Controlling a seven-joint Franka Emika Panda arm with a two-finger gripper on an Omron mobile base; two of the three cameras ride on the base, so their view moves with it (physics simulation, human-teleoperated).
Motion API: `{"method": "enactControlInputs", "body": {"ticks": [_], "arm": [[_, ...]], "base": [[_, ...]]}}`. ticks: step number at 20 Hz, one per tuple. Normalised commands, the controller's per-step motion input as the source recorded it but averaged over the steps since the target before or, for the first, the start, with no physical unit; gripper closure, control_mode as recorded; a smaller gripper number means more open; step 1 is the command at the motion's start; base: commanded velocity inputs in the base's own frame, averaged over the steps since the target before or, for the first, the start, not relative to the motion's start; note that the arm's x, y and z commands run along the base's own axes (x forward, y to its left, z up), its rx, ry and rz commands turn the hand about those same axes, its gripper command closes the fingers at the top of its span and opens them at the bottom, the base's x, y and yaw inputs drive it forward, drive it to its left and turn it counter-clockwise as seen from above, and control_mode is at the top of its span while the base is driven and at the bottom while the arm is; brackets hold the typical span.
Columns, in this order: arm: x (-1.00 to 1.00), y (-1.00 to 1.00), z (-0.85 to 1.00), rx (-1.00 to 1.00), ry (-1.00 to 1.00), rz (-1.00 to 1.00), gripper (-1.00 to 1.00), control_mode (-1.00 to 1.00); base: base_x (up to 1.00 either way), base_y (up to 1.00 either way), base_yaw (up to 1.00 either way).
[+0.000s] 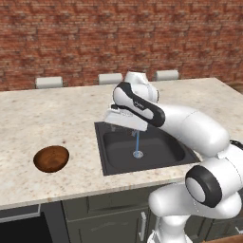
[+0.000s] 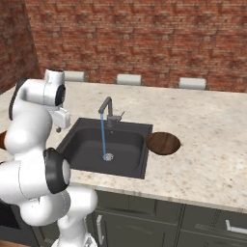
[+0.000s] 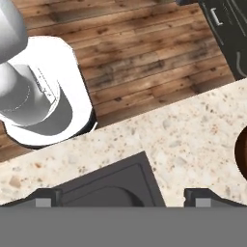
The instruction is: Rinse each bowl for a few seconds and place them down in the sink or on the counter.
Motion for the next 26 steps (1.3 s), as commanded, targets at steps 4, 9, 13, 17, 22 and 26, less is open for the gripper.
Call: {"method": "enactControlInputs", "body": {"ticks": [4,9,13,17,22,26], "arm": [[0.04,0.49,-0.11,0.01,0.00,0.00,-1.00,-1.00],[0.01,0.45,0.00,-0.09,-0.01,0.00,-1.00,-1.00],[0.03,0.41,0.00,-0.10,0.00,0.00,-1.00,-1.00],[0.03,0.39,0.00,-0.06,0.00,0.00,-1.00,-1.00],[0.02,0.39,-0.05,-0.06,0.00,0.00,-1.00,-1.00],[0.03,0.37,-0.16,-0.05,-0.01,0.00,-1.00,-1.00]], "base": [[0.00,0.00,0.00],[0.00,0.00,0.00],[0.00,0.00,0.00],[0.00,0.00,0.00],[0.00,0.00,0.00],[0.00,0.00,0.00]]}}
